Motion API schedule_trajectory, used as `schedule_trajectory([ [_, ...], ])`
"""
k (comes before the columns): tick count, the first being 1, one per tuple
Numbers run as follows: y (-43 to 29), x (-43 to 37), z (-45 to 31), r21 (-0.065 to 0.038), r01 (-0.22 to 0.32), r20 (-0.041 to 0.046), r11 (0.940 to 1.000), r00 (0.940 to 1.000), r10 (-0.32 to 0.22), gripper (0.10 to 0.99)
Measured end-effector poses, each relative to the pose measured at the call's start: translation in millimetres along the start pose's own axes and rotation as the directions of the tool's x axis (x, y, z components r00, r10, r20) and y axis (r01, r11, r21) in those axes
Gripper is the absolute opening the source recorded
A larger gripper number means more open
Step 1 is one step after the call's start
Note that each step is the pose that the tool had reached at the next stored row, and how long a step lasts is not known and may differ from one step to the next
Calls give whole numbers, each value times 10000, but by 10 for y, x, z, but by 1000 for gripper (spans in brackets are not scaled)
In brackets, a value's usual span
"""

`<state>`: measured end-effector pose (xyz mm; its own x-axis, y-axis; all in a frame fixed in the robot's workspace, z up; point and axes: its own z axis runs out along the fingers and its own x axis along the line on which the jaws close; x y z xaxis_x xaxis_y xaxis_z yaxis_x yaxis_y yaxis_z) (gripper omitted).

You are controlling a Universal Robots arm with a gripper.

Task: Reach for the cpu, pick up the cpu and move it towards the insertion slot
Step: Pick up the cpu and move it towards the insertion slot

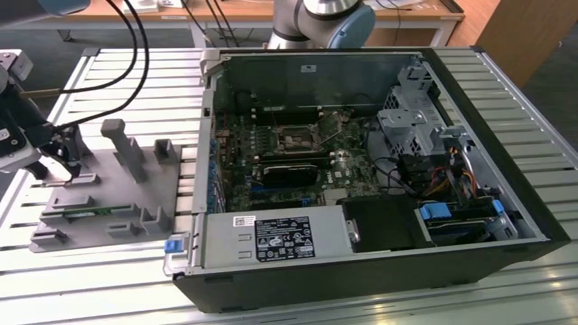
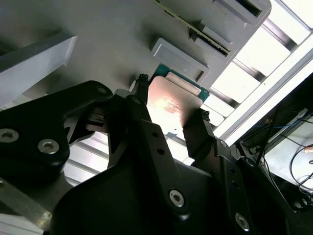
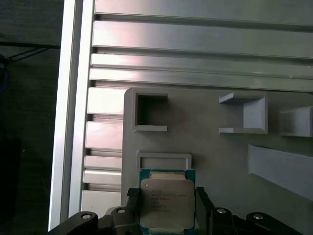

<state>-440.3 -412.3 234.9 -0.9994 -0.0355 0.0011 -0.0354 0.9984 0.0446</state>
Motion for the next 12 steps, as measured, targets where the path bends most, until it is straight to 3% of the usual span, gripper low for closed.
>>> schedule_trajectory([
  [12,7,0,-153,18,-2,0,10000,10000,2,537],
])
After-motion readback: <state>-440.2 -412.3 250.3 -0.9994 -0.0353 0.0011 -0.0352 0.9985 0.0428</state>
